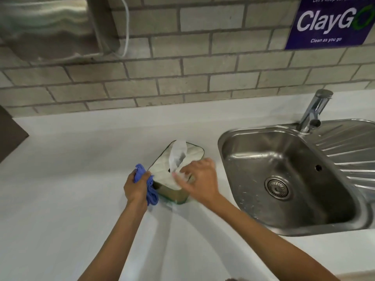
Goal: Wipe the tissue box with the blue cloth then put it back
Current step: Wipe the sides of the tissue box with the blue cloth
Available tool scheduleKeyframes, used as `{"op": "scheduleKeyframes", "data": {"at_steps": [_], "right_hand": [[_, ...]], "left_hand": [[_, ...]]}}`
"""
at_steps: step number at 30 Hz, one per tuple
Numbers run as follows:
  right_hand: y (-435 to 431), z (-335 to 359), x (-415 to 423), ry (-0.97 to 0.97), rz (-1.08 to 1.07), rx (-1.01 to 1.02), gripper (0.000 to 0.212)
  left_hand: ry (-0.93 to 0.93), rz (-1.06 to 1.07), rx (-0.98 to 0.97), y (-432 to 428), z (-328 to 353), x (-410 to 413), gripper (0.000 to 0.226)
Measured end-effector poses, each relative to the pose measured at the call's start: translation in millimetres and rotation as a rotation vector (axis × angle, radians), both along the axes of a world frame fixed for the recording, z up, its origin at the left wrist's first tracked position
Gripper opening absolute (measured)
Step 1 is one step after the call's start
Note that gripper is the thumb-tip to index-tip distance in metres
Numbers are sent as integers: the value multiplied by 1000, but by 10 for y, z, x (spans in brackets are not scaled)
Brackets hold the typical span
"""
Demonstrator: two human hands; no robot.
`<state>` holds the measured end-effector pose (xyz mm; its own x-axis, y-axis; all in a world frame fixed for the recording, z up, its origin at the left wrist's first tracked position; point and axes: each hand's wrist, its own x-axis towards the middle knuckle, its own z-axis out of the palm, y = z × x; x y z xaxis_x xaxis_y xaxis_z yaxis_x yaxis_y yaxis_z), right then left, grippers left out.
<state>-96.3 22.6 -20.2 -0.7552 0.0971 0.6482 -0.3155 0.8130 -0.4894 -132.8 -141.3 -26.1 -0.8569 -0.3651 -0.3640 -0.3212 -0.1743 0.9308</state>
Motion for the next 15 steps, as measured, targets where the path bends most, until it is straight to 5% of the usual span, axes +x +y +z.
{"op": "scheduleKeyframes", "data": {"at_steps": [4,8,15], "right_hand": [[595,67,-330,-345,-161,-581,32],[864,-172,-522,-756,37,-861,56],[903,-370,-271,-698,67,-916,58]], "left_hand": [[22,-54,-25,35,-9,-124,44],[41,-54,-71,141,11,-281,44],[55,-72,-18,247,7,-427,11]]}}
